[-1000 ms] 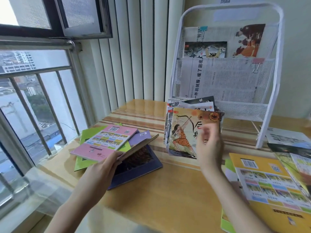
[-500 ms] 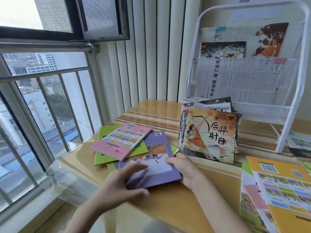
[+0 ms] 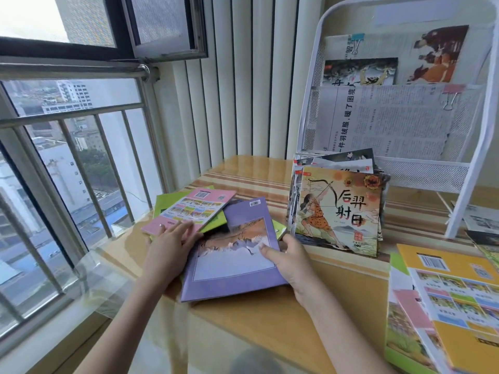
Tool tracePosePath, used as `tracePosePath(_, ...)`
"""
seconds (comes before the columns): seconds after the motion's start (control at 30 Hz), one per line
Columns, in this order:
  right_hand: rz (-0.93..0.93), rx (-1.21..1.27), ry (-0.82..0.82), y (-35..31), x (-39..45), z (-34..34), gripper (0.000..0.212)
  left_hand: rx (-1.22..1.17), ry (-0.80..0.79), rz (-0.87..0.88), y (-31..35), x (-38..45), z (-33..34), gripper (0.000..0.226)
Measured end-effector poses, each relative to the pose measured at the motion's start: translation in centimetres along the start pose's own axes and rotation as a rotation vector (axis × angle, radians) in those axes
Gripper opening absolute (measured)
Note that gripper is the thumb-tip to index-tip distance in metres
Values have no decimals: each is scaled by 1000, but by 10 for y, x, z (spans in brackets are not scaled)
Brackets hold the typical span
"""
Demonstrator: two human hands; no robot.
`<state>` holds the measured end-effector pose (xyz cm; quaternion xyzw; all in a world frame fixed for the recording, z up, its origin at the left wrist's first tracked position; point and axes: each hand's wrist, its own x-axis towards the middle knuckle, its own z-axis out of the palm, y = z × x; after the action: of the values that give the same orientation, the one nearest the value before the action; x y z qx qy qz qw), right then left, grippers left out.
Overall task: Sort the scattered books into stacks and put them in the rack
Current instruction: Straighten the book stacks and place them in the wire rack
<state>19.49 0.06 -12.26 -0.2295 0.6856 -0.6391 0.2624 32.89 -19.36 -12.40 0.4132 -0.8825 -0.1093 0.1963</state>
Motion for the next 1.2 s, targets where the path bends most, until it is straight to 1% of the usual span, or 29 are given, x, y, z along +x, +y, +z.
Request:
tracePosePath(0.07, -62, -34, -1, -2, -1, -2, 19, -66, 178, 38, 0, -1, 0, 34)
tracePosePath(0.13, -93, -65, -25, -4, -1, -2, 23, -81, 332, 83, -1, 0, -2, 30)
tracePosePath(0.2, -73, -78, -57, -6, 0, -4, 25, -67, 391, 96, -1, 2, -5, 31)
tracePosePath(0.33, 1, -93, -69, -16, 5, -10, 18, -41, 375, 51, -2, 3, -1, 33)
tracePosePath(0.4, 36, -67, -61, -21, 10, -11, 18, -47, 385, 53, -1, 3, -2, 32)
tracePosePath(0.5, 135, 51, -115, -29, 16, -9, 29, -32, 373, 43, 1, 2, -4, 33)
tracePosePath(0.57, 191, 68, -156, -31, 19, -4, 34, -35, 369, 21, 2, 1, -6, 34)
tracePosePath(0.6, 200, 46, -148, -30, 21, -2, 37, -45, 376, 20, 2, 1, -6, 34)
tracePosePath(0.67, 239, 6, -110, -29, 23, 0, 49, -63, 387, 21, 2, 2, -6, 33)
tracePosePath(0.7, 276, 7, -105, -31, 23, -1, 51, -70, 388, 25, 2, 2, -6, 33)
tracePosePath(0.73, 324, 39, -118, -32, 23, -3, 44, -73, 391, 30, 1, 2, -6, 33)
tracePosePath(0.8, 432, 108, -148, -34, 21, -7, 26, -76, 395, 34, 1, 2, -6, 33)
tracePosePath(0.83, 473, 130, -154, -35, 18, -8, 22, -76, 395, 32, 1, 2, -6, 32)
tracePosePath(0.9, 507, 151, -182, -37, 14, -5, 24, -79, 394, 33, 1, 1, -7, 33)
tracePosePath(0.97, 462, 48, -222, -37, 14, 2, 23, -81, 389, 37, 2, 0, -8, 34)
tracePosePath(1.03, 359, -13, -242, -38, 11, 13, 16, -72, 375, 28, 2, -1, -9, 35)
tracePosePath(1.07, 324, 15, -229, -38, 10, 17, 15, -64, 370, 27, 2, -1, -8, 35)
tracePosePath(1.13, 276, 104, -186, -39, 6, 18, 20, -55, 365, 37, 1, -1, -7, 35)
tracePosePath(1.2, 181, 113, -156, -49, -1, 10, 15, -42, 366, 46, -1, -1, -5, 34)
